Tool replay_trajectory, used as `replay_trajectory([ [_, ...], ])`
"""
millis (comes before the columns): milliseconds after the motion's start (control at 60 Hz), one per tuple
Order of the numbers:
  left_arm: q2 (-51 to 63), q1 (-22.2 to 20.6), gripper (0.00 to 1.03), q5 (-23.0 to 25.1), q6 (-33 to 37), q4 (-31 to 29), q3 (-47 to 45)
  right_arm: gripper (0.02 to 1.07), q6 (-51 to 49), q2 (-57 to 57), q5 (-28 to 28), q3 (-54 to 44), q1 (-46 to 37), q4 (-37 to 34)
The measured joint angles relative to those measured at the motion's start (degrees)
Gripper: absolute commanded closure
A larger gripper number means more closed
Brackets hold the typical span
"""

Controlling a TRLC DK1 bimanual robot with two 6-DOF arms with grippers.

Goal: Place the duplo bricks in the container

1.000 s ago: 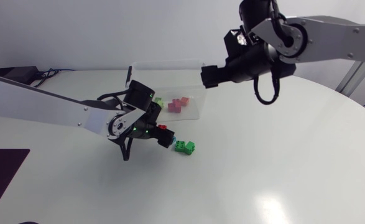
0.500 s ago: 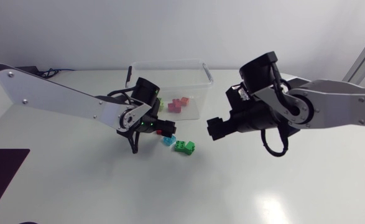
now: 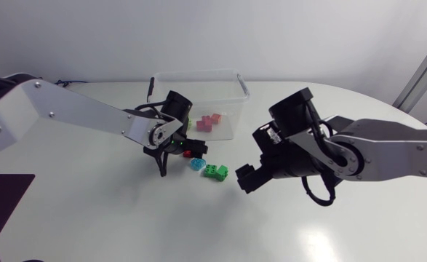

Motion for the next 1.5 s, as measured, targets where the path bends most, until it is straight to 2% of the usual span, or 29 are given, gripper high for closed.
replay_trajectory([
  [67,0.7,0.0,0.19,0.0,-0.2,-0.5,0.9,0.09,-0.2,0.1,-0.1,-0.2,0.0,0.0],
  [283,3.1,0.0,0.40,0.0,-1.3,-1.6,2.8,0.09,-2.5,1.9,-1.5,-0.1,0.1,0.6],
  [400,4.5,0.0,0.45,0.0,-1.7,-2.4,4.3,0.09,-2.9,3.1,-1.8,-0.1,0.9,0.6],
  [433,4.8,-0.1,0.53,0.0,-1.9,-2.4,4.6,0.09,-2.9,3.3,-1.9,-0.1,1.1,0.6],
  [483,5.1,-0.2,0.73,0.0,-2.3,-2.6,5.0,0.09,-2.9,3.5,-1.9,-0.1,1.3,0.6],
  [650,5.4,-0.9,0.81,-0.1,-2.8,-3.0,5.1,0.09,-3.5,5.4,-2.1,1.4,1.4,0.6],
  [933,2.7,-1.1,0.82,0.6,-2.5,-3.6,2.2,0.09,-5.8,14.3,-4.1,8.2,1.0,0.6],
  [1267,-12.8,-0.8,0.82,1.2,0.3,-4.2,-6.0,0.11,-9.4,23.5,-6.4,16.7,0.3,-0.7],
  [1500,-22.2,0.7,0.82,1.7,2.1,-4.3,-7.2,0.28,-11.1,27.1,-6.7,21.0,0.3,-3.2],
])
